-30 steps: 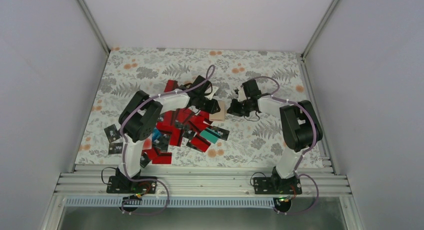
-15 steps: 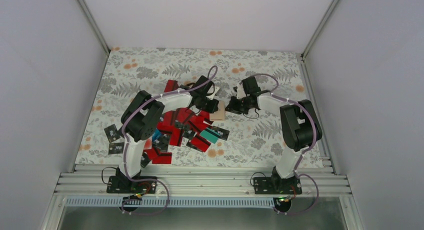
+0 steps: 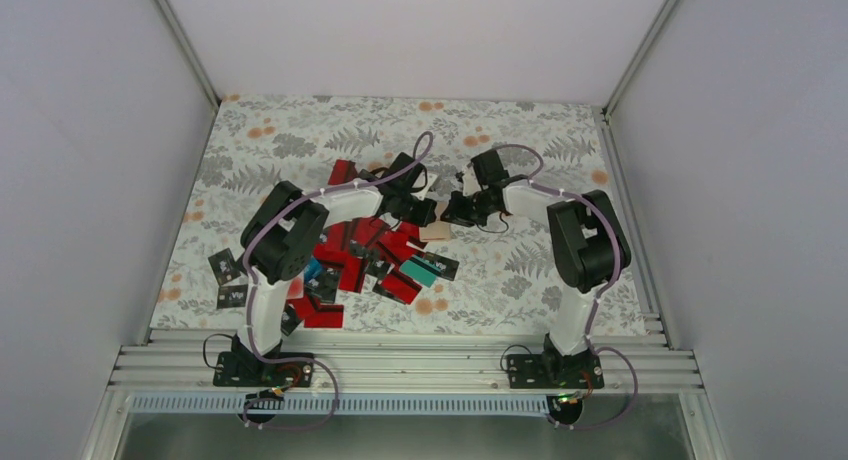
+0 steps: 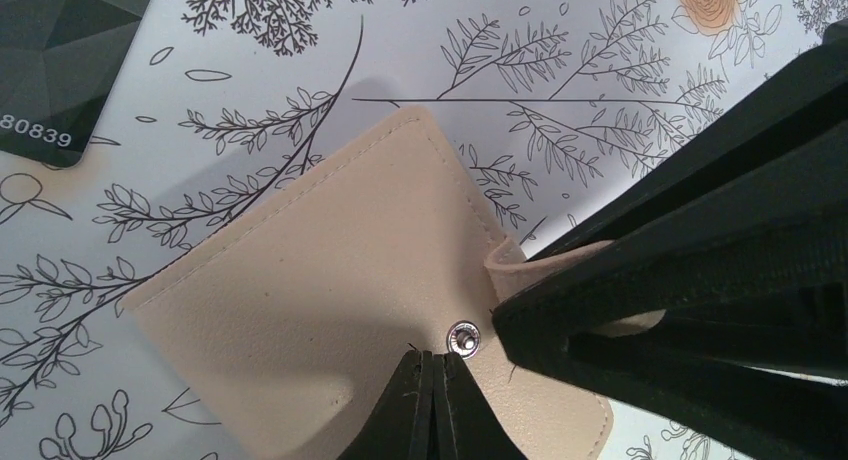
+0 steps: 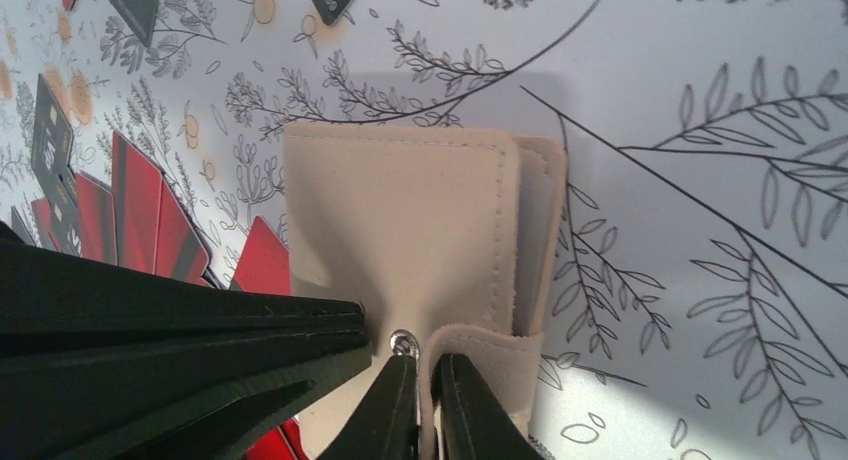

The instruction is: Put the credit cards into the card holder

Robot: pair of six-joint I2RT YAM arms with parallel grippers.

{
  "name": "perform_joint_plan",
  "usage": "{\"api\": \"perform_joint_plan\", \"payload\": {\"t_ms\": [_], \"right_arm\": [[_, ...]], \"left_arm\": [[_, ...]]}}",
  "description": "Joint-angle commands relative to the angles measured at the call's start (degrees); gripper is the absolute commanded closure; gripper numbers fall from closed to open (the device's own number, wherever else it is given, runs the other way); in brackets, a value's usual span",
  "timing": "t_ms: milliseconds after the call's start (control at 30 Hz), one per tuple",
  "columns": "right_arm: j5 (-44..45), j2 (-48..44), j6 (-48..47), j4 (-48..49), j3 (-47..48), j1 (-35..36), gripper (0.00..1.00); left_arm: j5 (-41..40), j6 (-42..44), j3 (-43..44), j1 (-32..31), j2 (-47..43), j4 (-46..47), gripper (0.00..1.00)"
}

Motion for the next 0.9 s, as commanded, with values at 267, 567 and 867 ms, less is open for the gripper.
{"api": "perform_joint_plan", "payload": {"t_ms": [267, 567, 867], "right_arm": [[-2.81, 2.44, 0.59, 2.47, 2.61, 2.28, 0.79], [-2.5, 2.51, 0.91, 2.47, 2.89, 2.37, 0.73], [-3.98, 2.29, 1.51, 3.87, 2.99, 2.71, 0.67]], "left_arm": [[0.6, -0.04, -3.39, -0.35, 1.13, -1.44, 0.98], [0.98, -0.16, -3.65, -0.32, 0.95, -1.22, 0.98], [1.54, -0.4, -4.11, -0.34, 0.99, -0.7, 0.98]]}}
